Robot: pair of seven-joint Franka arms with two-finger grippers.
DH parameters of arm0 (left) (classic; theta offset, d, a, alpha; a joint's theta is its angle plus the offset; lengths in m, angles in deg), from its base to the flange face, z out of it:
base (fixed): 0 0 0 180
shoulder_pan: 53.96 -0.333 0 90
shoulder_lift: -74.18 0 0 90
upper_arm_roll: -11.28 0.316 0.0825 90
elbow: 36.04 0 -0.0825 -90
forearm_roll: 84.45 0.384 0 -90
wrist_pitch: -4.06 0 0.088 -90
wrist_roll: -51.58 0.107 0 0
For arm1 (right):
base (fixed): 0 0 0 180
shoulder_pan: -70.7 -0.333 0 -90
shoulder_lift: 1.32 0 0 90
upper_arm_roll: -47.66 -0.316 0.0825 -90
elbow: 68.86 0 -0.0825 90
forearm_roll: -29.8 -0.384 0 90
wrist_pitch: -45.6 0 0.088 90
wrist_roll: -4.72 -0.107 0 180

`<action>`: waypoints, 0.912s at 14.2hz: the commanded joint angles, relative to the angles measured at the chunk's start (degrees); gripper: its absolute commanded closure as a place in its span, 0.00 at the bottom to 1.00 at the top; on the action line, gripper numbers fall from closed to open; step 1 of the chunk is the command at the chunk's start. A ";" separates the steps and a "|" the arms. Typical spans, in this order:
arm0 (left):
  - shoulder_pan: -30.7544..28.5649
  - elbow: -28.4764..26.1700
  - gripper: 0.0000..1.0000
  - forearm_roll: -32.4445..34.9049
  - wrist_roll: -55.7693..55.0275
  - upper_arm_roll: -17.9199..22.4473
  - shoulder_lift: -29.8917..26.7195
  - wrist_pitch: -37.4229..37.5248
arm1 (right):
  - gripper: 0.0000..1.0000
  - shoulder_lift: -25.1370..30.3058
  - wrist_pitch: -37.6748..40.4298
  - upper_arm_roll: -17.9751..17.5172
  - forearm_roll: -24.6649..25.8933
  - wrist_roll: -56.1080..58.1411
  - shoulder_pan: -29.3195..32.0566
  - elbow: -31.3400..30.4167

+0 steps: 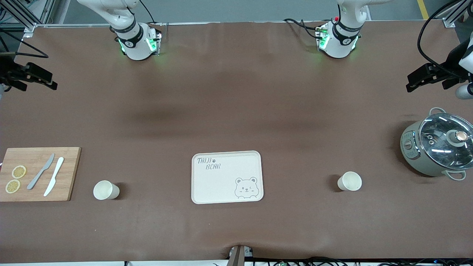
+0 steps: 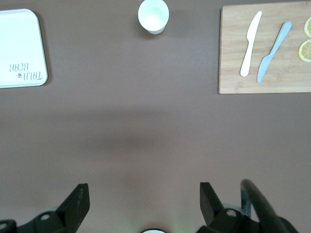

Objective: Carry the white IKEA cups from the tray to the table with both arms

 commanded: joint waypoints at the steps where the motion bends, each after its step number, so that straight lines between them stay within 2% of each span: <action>1: -0.33 -0.98 0.00 -1.10 0.62 -0.19 -1.25 -0.13 | 0.00 1.90 -1.35 -0.37 0.73 -0.94 0.29 -1.65; 7: -0.42 -0.89 0.00 -1.01 0.79 -0.19 -1.25 -0.22 | 0.00 1.81 -1.45 -0.54 4.32 -0.85 0.11 0.19; 13: -0.51 -0.89 0.00 -1.10 0.70 -0.19 -1.25 -0.31 | 0.00 1.55 -1.80 -0.54 4.33 -0.85 0.11 1.34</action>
